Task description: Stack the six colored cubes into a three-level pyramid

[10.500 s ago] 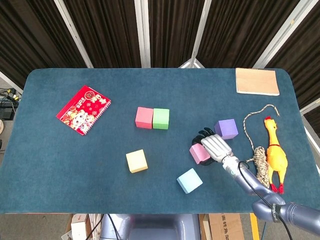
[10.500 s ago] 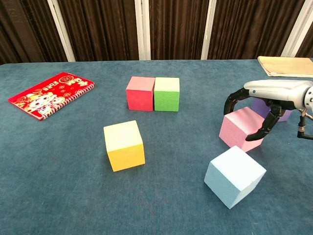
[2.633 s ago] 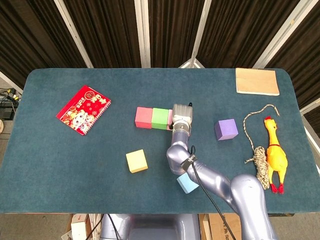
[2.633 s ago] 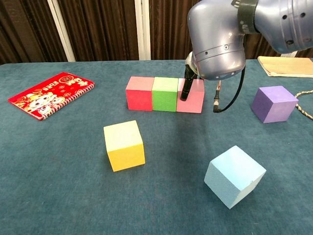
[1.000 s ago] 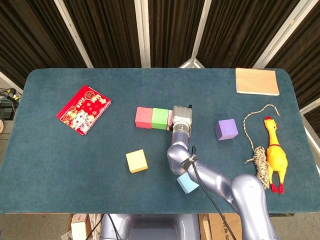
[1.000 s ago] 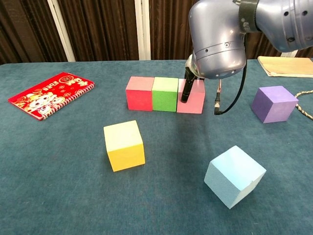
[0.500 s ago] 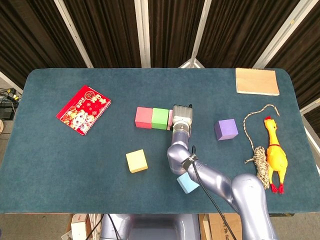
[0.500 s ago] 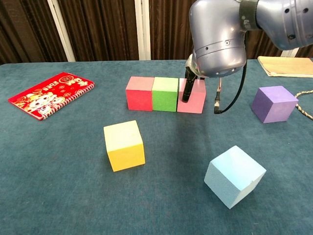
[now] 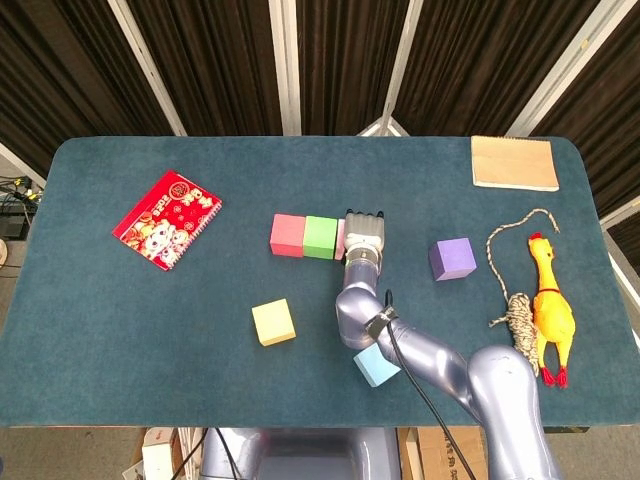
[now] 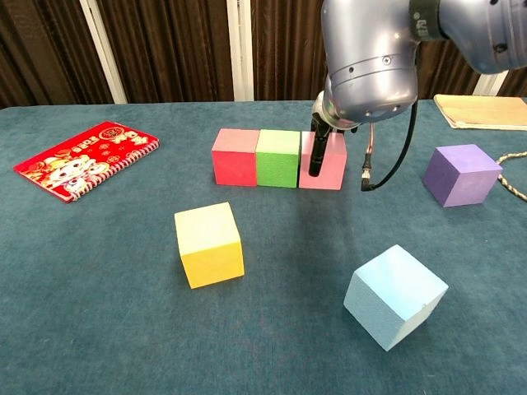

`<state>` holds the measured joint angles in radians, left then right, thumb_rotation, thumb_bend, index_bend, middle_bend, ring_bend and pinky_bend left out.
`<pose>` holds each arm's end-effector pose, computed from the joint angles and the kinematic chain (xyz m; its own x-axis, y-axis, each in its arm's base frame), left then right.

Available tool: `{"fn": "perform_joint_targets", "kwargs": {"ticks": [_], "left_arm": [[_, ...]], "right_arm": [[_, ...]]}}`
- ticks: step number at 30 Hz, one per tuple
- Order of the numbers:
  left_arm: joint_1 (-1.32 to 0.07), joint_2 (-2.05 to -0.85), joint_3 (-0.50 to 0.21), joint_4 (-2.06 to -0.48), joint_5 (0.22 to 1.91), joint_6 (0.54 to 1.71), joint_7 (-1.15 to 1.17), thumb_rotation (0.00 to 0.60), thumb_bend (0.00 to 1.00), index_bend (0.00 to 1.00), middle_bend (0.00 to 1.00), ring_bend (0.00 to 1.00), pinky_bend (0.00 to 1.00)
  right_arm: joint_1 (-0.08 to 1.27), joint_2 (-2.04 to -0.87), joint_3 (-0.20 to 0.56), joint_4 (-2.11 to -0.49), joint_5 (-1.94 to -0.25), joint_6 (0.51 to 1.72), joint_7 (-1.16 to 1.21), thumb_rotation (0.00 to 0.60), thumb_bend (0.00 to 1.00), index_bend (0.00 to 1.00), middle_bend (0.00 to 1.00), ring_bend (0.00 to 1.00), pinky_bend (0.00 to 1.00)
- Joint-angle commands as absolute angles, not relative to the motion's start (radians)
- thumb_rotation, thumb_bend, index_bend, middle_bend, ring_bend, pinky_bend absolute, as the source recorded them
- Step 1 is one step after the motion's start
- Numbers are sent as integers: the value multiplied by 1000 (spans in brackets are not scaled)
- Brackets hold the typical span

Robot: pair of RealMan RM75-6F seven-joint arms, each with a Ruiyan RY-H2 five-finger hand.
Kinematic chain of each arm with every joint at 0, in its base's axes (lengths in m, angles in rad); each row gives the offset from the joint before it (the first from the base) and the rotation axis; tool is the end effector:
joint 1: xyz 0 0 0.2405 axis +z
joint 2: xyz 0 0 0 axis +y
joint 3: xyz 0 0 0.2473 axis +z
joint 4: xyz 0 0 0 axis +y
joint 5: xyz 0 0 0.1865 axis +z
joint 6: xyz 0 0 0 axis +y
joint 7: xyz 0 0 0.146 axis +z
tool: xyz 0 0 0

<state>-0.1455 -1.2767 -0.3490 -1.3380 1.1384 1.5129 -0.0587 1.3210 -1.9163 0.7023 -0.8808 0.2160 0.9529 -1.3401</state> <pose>-0.3407 0.2363 0.2278 0.3701 -0.3691 0.8525 0.9120 0.3191 -0.2578 -0.0428 -0.4420 -0.0446 0.3518 -0.5318 0.7704 -0.8511 0.1609 0.4998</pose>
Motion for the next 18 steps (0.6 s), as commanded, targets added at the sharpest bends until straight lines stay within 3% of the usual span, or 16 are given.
{"fn": "perform_joint_targets", "kwargs": {"ticks": [1,10,18], "left_arm": [[-146,-1277,-348,-1338,1139,1511,-59,600,316,145,114,6,0],[-146,-1277,-347,-1339,1142,1513,-59,600,315,145,113,6,0],[-145,-1277,-346,-1340,1144,1514,-60,600,316,147,113,6,0]], "right_arm": [[1321,-1914,702,-887,222,956,-1344,600,243,108,171,128,0],[1313,-1876,720,-961,289,976,-1392,600,180,59,152,104,0],[1280,-1823,721,-1062,173,975,-1260,600,181,59,150,102,0]]}}
